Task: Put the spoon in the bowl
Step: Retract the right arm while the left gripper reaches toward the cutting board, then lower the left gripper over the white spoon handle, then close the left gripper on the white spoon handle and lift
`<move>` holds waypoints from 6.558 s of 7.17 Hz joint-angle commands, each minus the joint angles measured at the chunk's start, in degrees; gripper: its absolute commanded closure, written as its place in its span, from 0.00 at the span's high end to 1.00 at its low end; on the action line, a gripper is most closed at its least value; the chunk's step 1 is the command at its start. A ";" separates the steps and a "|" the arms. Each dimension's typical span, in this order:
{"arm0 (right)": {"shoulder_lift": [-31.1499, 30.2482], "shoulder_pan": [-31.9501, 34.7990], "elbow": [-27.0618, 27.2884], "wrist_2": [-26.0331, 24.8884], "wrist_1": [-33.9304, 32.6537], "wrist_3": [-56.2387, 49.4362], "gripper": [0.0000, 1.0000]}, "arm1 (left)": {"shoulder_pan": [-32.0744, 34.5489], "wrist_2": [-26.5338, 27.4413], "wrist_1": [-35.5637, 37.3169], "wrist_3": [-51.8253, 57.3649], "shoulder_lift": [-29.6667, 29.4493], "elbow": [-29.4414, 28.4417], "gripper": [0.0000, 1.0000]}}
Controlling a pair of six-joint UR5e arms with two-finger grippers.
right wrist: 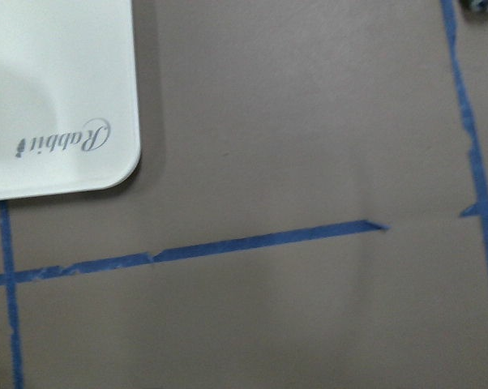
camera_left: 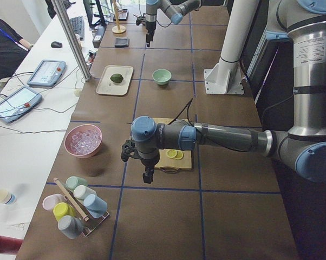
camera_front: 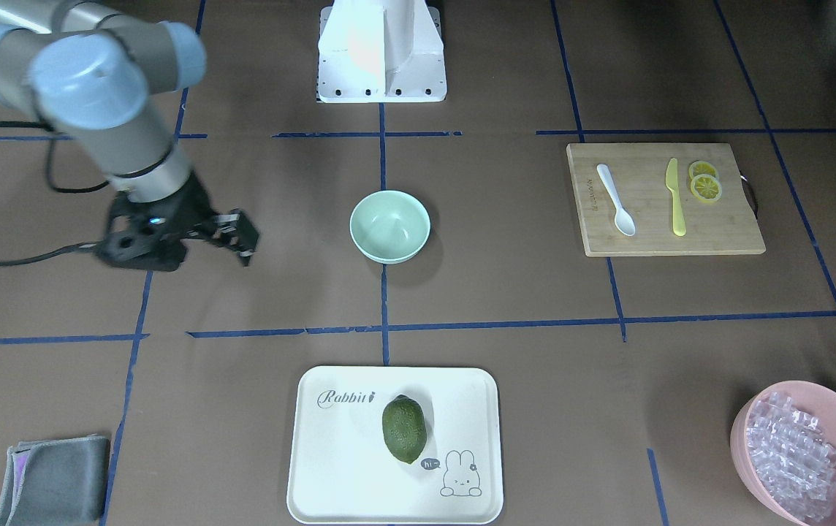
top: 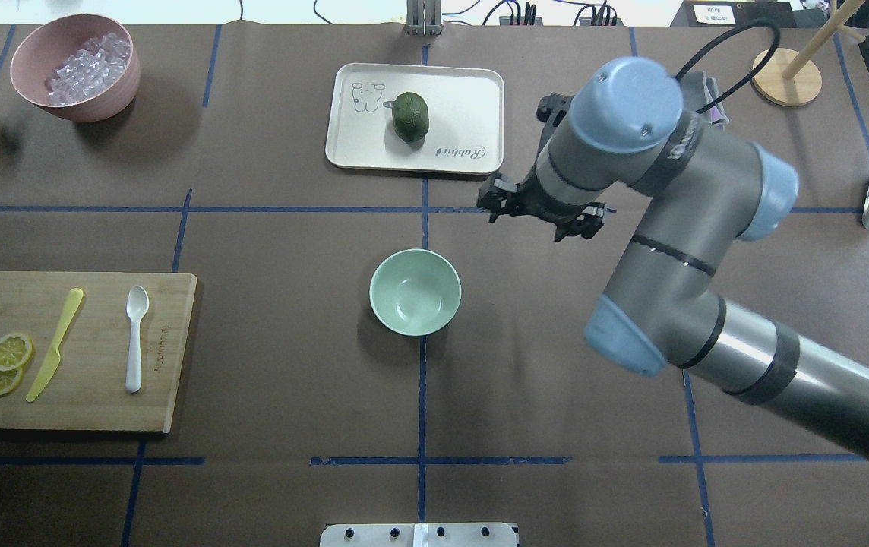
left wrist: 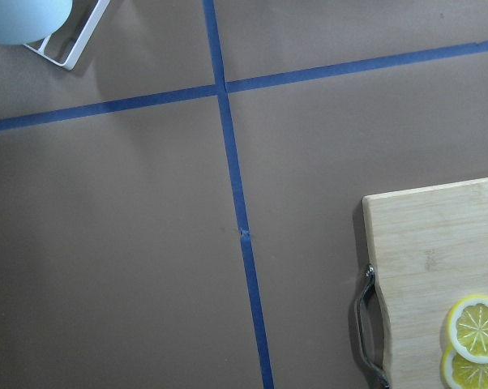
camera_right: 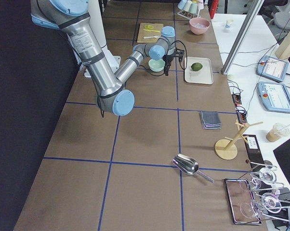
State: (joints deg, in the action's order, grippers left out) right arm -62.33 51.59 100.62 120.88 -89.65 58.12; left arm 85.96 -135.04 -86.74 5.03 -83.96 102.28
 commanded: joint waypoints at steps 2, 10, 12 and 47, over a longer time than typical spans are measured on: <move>-12.07 19.37 -0.08 6.91 -5.35 -39.37 1.00 | -0.27 -0.22 -1.33 -0.11 -6.45 -1.54 1.00; -36.46 40.96 4.06 11.49 -4.66 -72.79 1.00 | -21.58 4.75 -12.43 -36.83 -7.10 6.53 1.00; -36.55 40.96 4.05 11.75 -4.66 -72.79 1.00 | -29.07 8.47 -23.41 -51.64 -4.04 6.01 1.00; -37.25 40.96 4.14 11.93 -4.66 -72.79 1.00 | -50.98 24.39 -29.28 -58.75 -9.79 7.68 0.00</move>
State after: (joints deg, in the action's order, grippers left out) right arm -99.55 92.52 104.73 132.73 -94.31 -14.69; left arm 34.98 -110.70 -116.28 -61.40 -90.99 109.80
